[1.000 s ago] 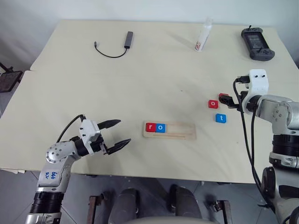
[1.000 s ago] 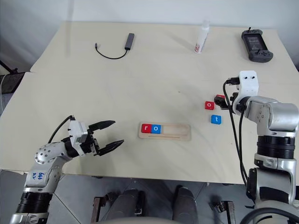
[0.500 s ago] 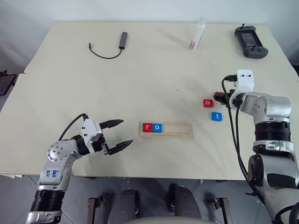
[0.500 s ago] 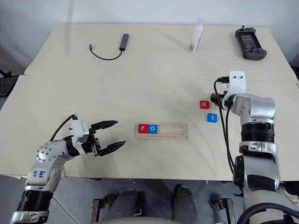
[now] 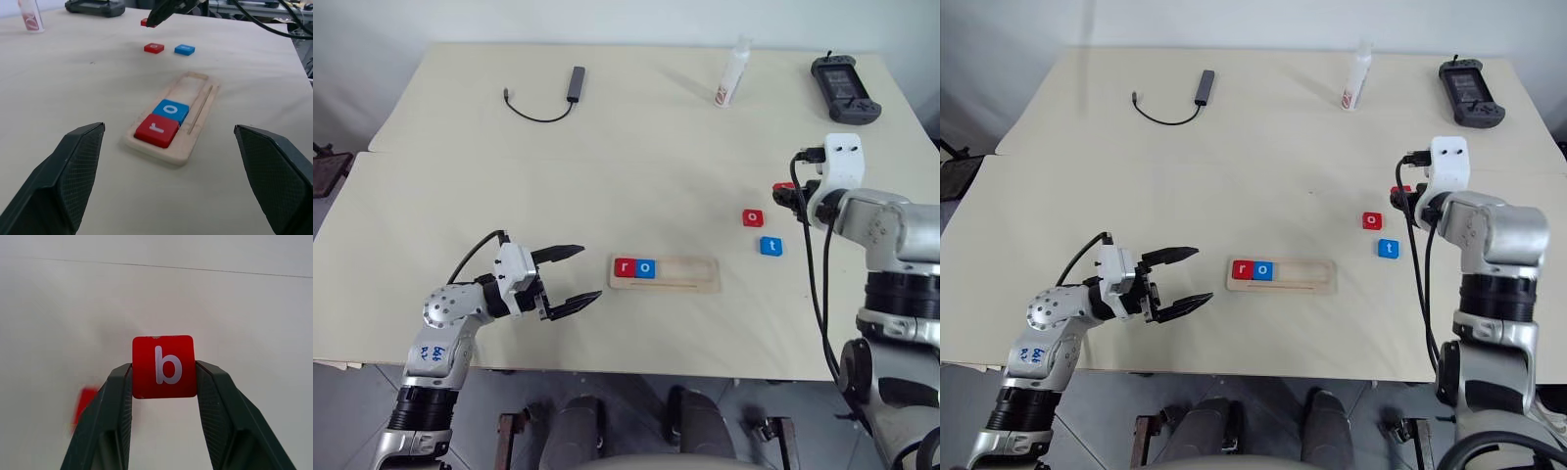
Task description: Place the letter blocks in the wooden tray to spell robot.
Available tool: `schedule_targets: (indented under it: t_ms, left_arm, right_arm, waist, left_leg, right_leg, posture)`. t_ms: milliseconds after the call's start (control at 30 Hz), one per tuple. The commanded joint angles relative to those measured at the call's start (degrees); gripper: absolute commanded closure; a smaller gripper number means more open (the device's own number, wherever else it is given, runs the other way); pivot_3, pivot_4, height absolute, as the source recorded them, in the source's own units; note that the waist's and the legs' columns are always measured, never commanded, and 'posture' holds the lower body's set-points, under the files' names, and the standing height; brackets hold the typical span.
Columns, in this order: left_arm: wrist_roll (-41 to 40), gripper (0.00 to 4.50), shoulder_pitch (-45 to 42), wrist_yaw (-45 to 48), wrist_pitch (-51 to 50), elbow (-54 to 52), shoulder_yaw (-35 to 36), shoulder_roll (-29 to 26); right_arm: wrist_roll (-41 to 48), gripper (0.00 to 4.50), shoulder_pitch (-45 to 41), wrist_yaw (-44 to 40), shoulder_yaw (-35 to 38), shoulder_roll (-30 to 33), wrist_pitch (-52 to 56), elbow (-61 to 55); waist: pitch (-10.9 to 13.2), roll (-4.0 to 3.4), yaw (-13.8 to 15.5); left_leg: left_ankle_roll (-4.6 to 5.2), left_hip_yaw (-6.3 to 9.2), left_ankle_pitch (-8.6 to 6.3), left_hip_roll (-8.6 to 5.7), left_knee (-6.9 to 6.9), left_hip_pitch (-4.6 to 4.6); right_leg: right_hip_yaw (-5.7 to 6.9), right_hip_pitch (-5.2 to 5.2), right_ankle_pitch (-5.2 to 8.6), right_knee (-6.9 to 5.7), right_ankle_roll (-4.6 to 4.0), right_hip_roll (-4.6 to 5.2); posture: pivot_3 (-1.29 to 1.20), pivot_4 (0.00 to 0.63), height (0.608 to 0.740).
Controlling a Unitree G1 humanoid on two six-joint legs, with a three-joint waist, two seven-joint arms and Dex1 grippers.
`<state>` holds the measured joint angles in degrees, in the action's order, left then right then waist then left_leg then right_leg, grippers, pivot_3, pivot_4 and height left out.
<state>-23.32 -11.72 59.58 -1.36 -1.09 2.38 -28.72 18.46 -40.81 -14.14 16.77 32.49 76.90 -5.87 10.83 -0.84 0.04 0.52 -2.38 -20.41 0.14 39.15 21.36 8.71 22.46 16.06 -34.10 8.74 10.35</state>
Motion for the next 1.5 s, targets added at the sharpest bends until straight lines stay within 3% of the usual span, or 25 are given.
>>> schedule_targets:
  t_ms: [33,200,400,567,700,767,867,933,1133,1433,1500]
  left_arm:
    - [-0.5,0.0,-0.9,1.7,1.1,1.2,-0.8,0.4]
    - [-0.5,0.0,-2.9,3.9,1.4,3.9,-1.7,0.7]
    - [-0.5,0.0,-4.6,5.4,1.6,5.3,-2.1,0.9]
    - [-0.7,0.0,-4.6,5.7,1.8,4.6,-1.8,0.6]
    - [-0.5,0.0,-4.1,5.4,2.2,4.0,-1.4,0.3]
    - [-0.5,0.0,-3.8,5.2,2.4,3.8,-1.2,0.1]
    - [-0.4,0.0,-2.9,4.5,2.9,3.0,-0.7,-0.1]
    - [-0.4,0.0,-2.5,4.1,3.1,2.6,-0.4,-0.1]
    - [-0.6,0.0,-0.7,4.0,3.5,0.3,-0.2,-0.4]
    - [-1.0,0.0,1.2,4.8,3.2,-2.3,-0.5,-1.7]
    - [-1.1,0.0,1.7,4.6,3.1,-3.0,-0.5,-1.8]
  right_arm:
    - [2.2,3.0,4.2,1.0,4.7,-1.7,11.8,-16.1]
    - [4.8,3.0,17.3,5.0,8.7,-11.1,15.6,-33.9]
    - [3.7,3.0,24.1,8.7,7.6,-17.4,15.6,-39.2]
    - [4.9,1.4,24.5,7.1,6.5,-16.2,15.6,-37.9]
    - [10.9,0.04,24.5,-3.2,5.4,-4.4,15.5,-35.3]
    - [12.2,0.04,26.0,-9.5,3.7,3.5,10.8,-33.6]
    - [8.1,0.04,31.8,-28.8,-3.3,20.9,-14.1,-27.1]
    - [5.3,0.04,33.3,-36.3,-6.4,25.4,-27.5,-21.7]
    - [0.2,0.04,25.9,-48.1,-14.6,26.0,-47.5,-2.4]
    - [-4.9,0.04,15.1,-56.8,-23.2,23.5,-55.3,13.3]
    - [-5.8,0.45,14.1,-59.3,-24.9,23.8,-55.4,14.7]
  waist:
    - [0.0,0.02,0.0]
    - [0.0,0.06,0.0]
    - [0.0,0.07,-0.3]
    - [0.0,0.06,-0.2]
    - [0.0,0.08,0.0]
    - [0.0,0.08,0.0]
    - [0.0,0.1,-0.1]
    - [0.0,0.26,-0.2]
    - [-0.1,0.47,-0.3]
    - [-0.1,0.48,0.0]
    - [-0.1,0.47,0.0]
  left_leg:
    - [0.0,0.0,0.0,0.0,0.0,0.0]
    - [-0.01,-0.03,0.0,0.01,0.0,-0.02]
    - [-0.01,-0.15,0.0,-0.03,0.03,-0.15]
    - [-0.01,-0.18,0.01,-0.02,0.03,-0.18]
    - [0.02,-0.18,0.01,-0.06,0.03,-0.16]
    - [0.02,-0.15,0.01,-0.06,0.03,-0.16]
    - [0.05,-0.17,-0.01,-0.09,-0.01,-0.15]
    - [0.07,-0.24,-0.02,-0.08,-0.05,-0.18]
    - [0.07,-0.38,0.0,-0.01,0.06,-0.27]
    - [0.07,-0.31,0.0,-0.01,0.1,-0.19]
    - [0.07,-0.29,0.0,-0.01,0.1,-0.17]
  right_leg:
    - [0.0,0.0,0.0,0.0,0.0,0.0]
    - [-0.04,0.0,0.0,-0.02,0.0,-0.03]
    - [-0.23,0.0,0.0,-0.11,0.0,-0.02]
    - [-0.27,0.02,0.0,-0.15,0.0,-0.03]
    - [-0.29,0.01,0.0,-0.13,0.0,-0.01]
    - [-0.28,0.0,0.0,-0.1,0.01,-0.01]
    - [-0.28,-0.01,-0.01,-0.03,0.01,0.0]
    - [-0.3,-0.03,-0.03,0.06,0.07,-0.01]
    - [-0.35,-0.07,-0.08,0.02,0.14,-0.02]
    - [-0.31,-0.07,-0.08,0.05,0.14,-0.01]
    - [-0.29,-0.07,-0.08,0.04,0.14,-0.01]
  posture:
    - [0.0,0.15,0.74]
    - [0.0,0.15,0.74]
    - [0.0,0.15,0.74]
    - [0.0,0.15,0.74]
    - [0.0,0.15,0.74]
    - [0.0,0.15,0.74]
    - [0.0,0.15,0.74]
    - [0.0,0.15,0.74]
    - [0.0,0.15,0.74]
    - [0.0,0.15,0.74]
    - [0.0,0.15,0.74]
